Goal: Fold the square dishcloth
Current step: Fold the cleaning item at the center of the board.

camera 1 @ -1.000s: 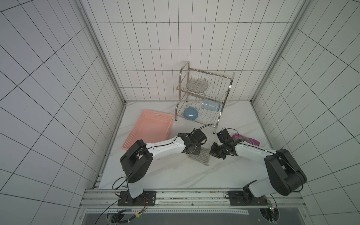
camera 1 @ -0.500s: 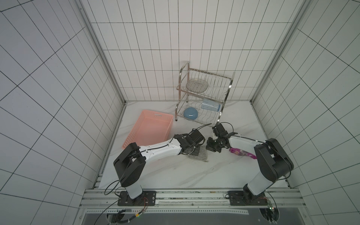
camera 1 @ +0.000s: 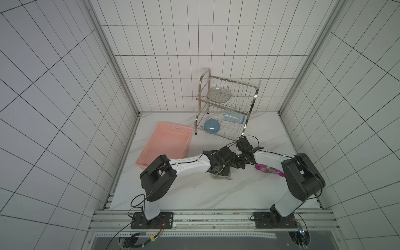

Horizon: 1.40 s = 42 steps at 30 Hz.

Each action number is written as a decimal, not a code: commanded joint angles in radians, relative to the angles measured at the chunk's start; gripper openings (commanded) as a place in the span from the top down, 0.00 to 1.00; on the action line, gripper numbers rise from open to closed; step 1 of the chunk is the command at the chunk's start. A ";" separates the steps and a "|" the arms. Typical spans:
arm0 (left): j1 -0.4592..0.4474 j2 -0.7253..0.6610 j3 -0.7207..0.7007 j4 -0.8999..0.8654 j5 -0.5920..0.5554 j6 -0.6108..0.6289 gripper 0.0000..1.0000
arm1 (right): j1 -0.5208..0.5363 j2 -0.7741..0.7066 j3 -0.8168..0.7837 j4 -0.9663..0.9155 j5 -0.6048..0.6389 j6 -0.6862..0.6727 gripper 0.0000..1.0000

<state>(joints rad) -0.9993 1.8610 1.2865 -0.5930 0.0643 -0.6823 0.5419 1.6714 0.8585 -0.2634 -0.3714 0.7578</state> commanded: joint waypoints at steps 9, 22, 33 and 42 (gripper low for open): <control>0.039 0.018 -0.008 0.127 0.152 -0.078 0.53 | -0.013 -0.080 0.038 -0.200 0.228 -0.053 0.84; 0.114 -0.185 -0.083 0.147 0.179 -0.121 0.47 | 0.004 -0.273 0.047 -0.339 0.303 -0.089 0.76; 0.195 -0.302 -0.322 0.200 0.200 -0.195 0.49 | 0.099 -0.326 0.035 -0.282 0.158 -0.078 0.44; 0.205 -0.269 -0.382 0.279 0.239 -0.210 0.49 | 0.104 -0.222 0.021 -0.174 0.084 -0.109 0.24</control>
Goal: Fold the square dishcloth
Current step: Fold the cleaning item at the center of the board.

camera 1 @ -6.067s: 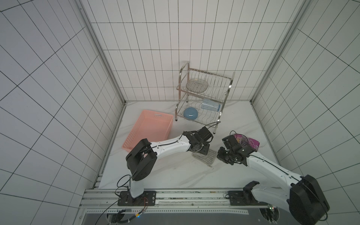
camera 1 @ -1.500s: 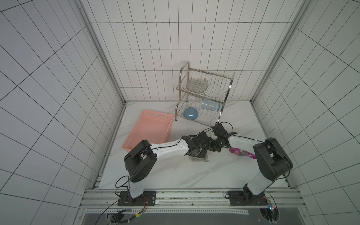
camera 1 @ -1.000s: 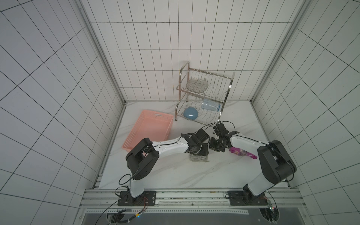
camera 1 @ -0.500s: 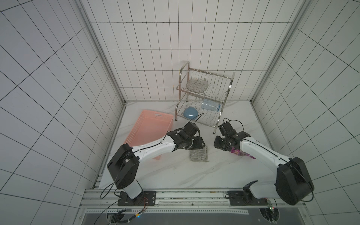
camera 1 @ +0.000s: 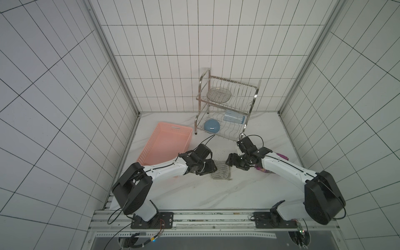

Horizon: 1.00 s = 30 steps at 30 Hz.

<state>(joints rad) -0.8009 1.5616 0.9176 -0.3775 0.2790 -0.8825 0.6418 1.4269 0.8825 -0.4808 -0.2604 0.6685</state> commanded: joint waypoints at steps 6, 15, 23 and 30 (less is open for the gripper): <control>0.009 0.073 -0.017 0.082 0.038 -0.014 0.53 | 0.003 0.105 0.001 0.092 -0.056 -0.018 0.23; 0.009 0.101 -0.016 0.090 0.049 -0.021 0.54 | 0.005 0.122 -0.012 0.122 -0.083 -0.008 0.42; 0.011 0.119 -0.015 0.094 0.051 -0.025 0.55 | 0.006 0.043 0.013 0.075 -0.082 -0.007 0.72; 0.011 0.129 -0.014 0.098 0.050 -0.025 0.57 | 0.007 0.025 0.013 0.095 -0.116 0.011 0.86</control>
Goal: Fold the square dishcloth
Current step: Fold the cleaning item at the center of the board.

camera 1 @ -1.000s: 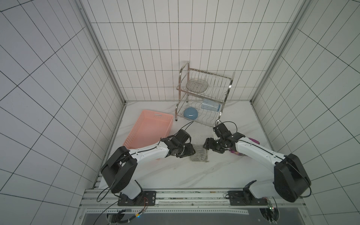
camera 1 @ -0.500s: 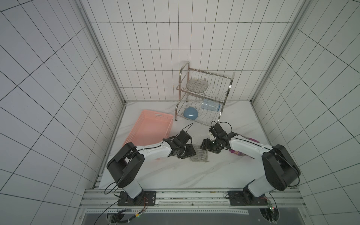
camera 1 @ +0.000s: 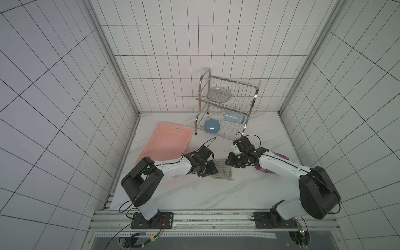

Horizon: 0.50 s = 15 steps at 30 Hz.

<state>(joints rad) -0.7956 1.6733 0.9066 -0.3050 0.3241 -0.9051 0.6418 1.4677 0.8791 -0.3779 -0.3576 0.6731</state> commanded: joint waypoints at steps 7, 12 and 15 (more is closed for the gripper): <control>0.006 0.023 -0.006 0.023 0.000 -0.003 0.58 | 0.007 0.024 0.076 -0.137 0.046 -0.016 0.95; 0.007 0.028 -0.006 0.026 -0.003 -0.003 0.58 | 0.009 0.058 0.115 -0.231 0.102 -0.029 0.95; 0.006 0.032 -0.005 0.026 -0.002 -0.002 0.58 | 0.010 0.093 0.123 -0.245 0.105 -0.036 0.94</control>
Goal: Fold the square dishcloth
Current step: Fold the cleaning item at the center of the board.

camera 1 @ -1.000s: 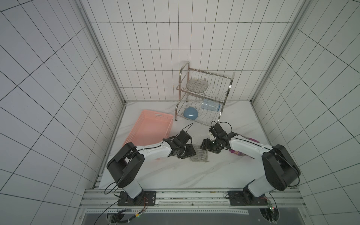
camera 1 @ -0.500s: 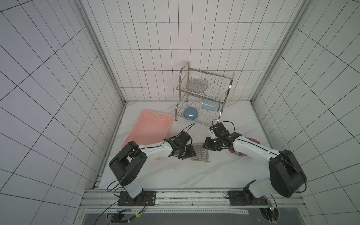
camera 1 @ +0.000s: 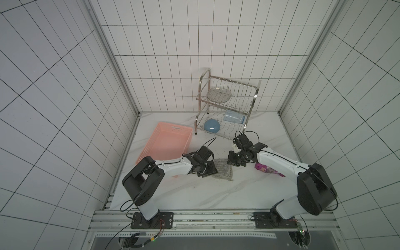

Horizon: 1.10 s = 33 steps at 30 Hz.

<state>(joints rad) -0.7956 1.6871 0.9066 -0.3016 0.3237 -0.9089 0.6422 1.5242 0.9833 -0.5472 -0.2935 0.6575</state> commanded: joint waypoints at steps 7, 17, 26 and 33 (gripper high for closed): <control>0.006 0.029 -0.005 0.025 -0.006 0.004 0.59 | 0.011 0.106 0.036 -0.080 0.039 -0.026 0.94; 0.003 0.056 -0.013 0.039 -0.007 0.007 0.61 | 0.012 0.110 0.061 -0.043 0.131 -0.063 0.93; 0.002 0.065 -0.009 0.041 -0.008 0.010 0.61 | 0.010 0.165 0.066 -0.023 0.155 -0.085 0.88; -0.001 0.068 -0.008 0.042 -0.012 0.005 0.60 | 0.010 0.195 0.054 0.010 0.159 -0.108 0.80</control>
<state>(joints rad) -0.7956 1.7351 0.9058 -0.2584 0.3237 -0.9089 0.6483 1.7222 1.0290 -0.5419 -0.1654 0.5697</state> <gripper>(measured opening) 0.399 0.199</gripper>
